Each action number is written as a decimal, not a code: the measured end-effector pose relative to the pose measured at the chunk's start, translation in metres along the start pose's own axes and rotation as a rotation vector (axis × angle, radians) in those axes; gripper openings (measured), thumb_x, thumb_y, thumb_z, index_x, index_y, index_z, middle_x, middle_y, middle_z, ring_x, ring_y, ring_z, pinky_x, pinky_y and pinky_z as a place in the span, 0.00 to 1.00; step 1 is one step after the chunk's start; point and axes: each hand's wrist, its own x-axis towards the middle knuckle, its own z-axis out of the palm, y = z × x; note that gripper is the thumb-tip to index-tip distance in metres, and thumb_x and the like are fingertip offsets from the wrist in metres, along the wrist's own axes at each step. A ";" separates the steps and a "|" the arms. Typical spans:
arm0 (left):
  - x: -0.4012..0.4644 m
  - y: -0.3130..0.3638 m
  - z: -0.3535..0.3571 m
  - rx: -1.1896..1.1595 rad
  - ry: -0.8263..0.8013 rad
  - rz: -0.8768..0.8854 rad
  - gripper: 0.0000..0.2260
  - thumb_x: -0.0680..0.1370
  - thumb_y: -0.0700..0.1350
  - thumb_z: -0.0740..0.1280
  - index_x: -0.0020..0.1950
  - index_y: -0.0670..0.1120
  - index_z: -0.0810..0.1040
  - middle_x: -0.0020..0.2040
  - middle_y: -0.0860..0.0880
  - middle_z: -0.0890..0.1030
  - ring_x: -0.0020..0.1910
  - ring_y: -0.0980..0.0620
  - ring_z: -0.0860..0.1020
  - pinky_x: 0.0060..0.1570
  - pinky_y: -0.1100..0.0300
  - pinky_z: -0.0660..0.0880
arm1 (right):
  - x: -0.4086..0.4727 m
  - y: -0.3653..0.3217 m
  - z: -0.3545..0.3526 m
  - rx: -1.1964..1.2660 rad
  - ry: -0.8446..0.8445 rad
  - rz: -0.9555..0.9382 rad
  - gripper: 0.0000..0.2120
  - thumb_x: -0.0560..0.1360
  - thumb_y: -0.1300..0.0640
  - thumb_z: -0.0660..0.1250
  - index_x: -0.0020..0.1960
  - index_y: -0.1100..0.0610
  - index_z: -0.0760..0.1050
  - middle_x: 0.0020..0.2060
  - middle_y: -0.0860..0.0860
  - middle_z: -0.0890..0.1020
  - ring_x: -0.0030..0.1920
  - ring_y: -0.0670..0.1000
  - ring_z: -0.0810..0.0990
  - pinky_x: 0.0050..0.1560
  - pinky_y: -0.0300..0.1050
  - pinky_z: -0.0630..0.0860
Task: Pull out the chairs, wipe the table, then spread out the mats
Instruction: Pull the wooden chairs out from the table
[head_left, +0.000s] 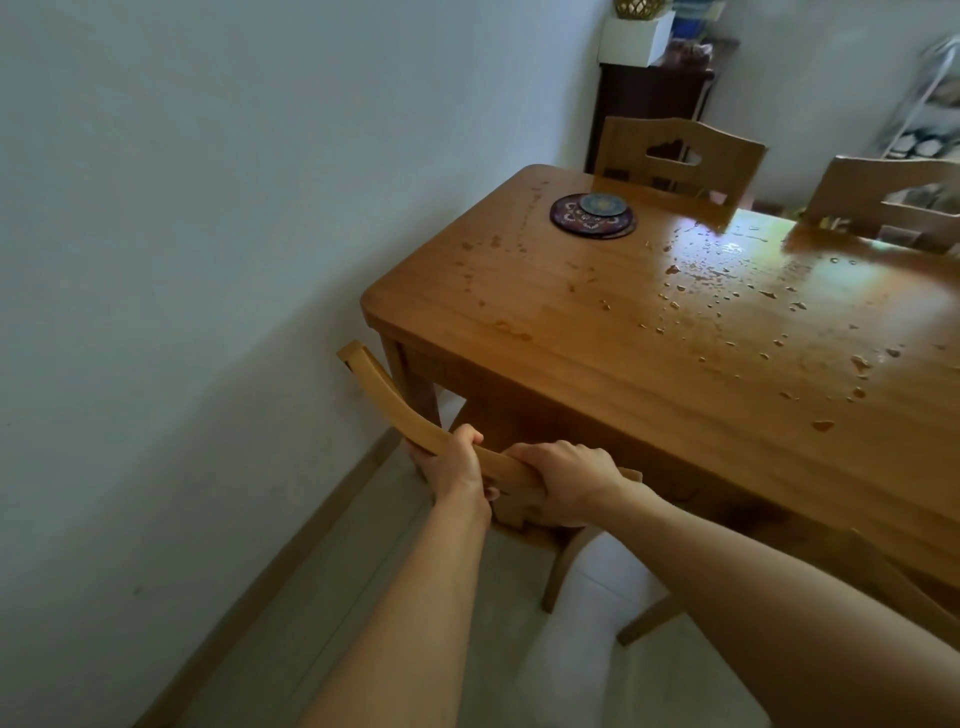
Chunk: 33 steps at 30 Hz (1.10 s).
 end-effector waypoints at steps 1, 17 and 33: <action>0.002 0.000 0.005 0.001 0.002 0.000 0.35 0.70 0.49 0.69 0.75 0.55 0.59 0.59 0.43 0.75 0.50 0.41 0.78 0.34 0.54 0.75 | 0.002 0.004 -0.003 0.007 -0.002 0.001 0.18 0.77 0.47 0.65 0.66 0.41 0.69 0.52 0.44 0.79 0.50 0.49 0.78 0.44 0.45 0.73; 0.000 0.019 0.033 0.017 0.034 0.027 0.38 0.72 0.44 0.67 0.76 0.61 0.52 0.61 0.43 0.73 0.54 0.39 0.76 0.49 0.45 0.79 | 0.021 0.026 -0.014 0.001 0.019 -0.006 0.12 0.77 0.53 0.64 0.60 0.48 0.72 0.45 0.46 0.79 0.44 0.48 0.78 0.42 0.43 0.74; -0.025 0.036 0.020 0.127 0.136 0.065 0.41 0.72 0.50 0.75 0.77 0.49 0.53 0.73 0.41 0.66 0.71 0.38 0.66 0.69 0.41 0.63 | 0.009 0.037 -0.016 0.240 0.097 0.040 0.23 0.75 0.48 0.68 0.68 0.50 0.69 0.58 0.48 0.76 0.57 0.49 0.76 0.58 0.47 0.76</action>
